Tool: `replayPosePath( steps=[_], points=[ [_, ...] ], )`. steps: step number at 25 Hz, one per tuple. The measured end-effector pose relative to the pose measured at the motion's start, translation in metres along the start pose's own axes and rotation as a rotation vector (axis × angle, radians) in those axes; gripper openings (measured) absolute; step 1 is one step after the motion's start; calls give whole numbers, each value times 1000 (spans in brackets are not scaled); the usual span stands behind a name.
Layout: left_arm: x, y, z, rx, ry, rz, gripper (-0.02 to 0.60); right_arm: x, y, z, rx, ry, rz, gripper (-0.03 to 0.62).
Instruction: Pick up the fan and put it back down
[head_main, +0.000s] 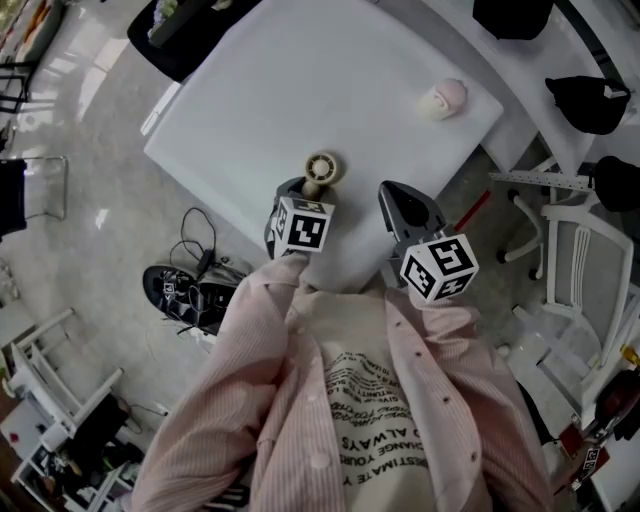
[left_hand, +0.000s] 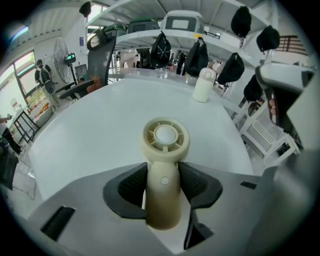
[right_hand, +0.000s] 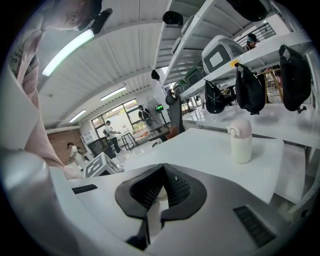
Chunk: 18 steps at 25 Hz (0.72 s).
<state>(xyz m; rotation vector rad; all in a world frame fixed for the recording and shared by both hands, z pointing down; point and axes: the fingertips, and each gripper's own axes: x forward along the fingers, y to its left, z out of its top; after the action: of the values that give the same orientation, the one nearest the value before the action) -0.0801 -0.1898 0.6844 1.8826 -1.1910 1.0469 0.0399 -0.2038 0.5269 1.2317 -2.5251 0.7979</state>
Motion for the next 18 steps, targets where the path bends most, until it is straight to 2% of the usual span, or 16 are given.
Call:
replayPosePath(
  steps=[9,13,18],
  points=[
    [-1,0,-2,29,-15,33,190,-5,2,-2,-2,3,11,0],
    [-4,-5,-5,60,-13,24,246,-8,4,-2,-2,0,15,0],
    [-20,-6,-4,116,-67,71,249,-15,8,-3,-5,-8,24,0]
  ],
)
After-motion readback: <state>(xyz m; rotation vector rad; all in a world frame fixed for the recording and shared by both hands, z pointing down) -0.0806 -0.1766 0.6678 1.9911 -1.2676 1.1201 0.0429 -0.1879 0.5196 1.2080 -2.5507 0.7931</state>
